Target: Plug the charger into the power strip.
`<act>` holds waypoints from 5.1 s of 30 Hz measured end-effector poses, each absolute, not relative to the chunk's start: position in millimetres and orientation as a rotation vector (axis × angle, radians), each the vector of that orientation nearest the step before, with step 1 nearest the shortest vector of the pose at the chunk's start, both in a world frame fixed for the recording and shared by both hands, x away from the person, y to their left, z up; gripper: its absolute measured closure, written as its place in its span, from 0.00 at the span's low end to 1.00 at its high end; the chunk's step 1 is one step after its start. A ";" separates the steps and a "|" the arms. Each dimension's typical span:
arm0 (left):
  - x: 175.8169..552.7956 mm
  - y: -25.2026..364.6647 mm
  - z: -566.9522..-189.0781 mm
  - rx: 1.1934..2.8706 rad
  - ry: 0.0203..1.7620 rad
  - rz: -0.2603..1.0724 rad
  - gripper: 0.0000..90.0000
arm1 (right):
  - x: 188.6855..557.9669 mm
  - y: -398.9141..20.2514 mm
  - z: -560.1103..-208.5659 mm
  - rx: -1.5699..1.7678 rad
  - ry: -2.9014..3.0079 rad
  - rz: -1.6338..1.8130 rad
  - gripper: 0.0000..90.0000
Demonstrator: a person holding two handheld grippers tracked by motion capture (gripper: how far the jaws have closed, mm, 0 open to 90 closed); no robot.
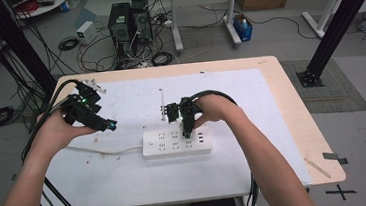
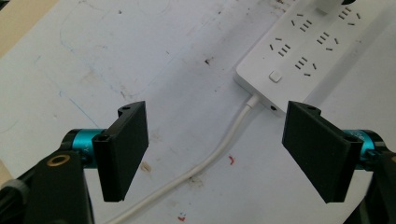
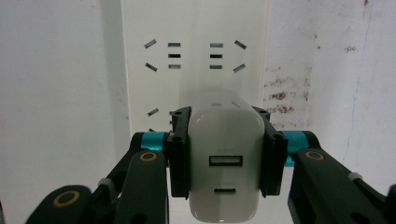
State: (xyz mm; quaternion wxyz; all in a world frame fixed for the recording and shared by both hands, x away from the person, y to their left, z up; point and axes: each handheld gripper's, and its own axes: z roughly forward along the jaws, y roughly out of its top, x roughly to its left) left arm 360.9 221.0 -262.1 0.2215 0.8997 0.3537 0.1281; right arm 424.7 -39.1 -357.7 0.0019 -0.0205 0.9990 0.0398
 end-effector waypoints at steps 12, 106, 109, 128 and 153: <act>364.6 217.8 -262.4 2.487 0.977 0.352 0.25 | 423.9 -39.9 -362.7 -0.082 3.129 0.141 0.70; 386.8 204.7 -270.3 2.466 1.017 0.360 0.22 | 411.0 -183.2 -290.0 1.123 2.643 0.785 0.23; 386.2 206.5 -272.1 2.463 1.020 0.364 0.22 | 409.1 -197.1 -289.7 1.223 2.554 0.786 0.23; 386.9 216.6 -279.1 2.445 1.054 0.377 0.22 | 400.2 -243.1 -288.8 1.510 2.279 0.794 0.23; 389.8 214.3 -280.6 2.446 1.048 0.370 0.22 | 405.3 -241.0 -292.8 1.497 2.305 0.779 0.23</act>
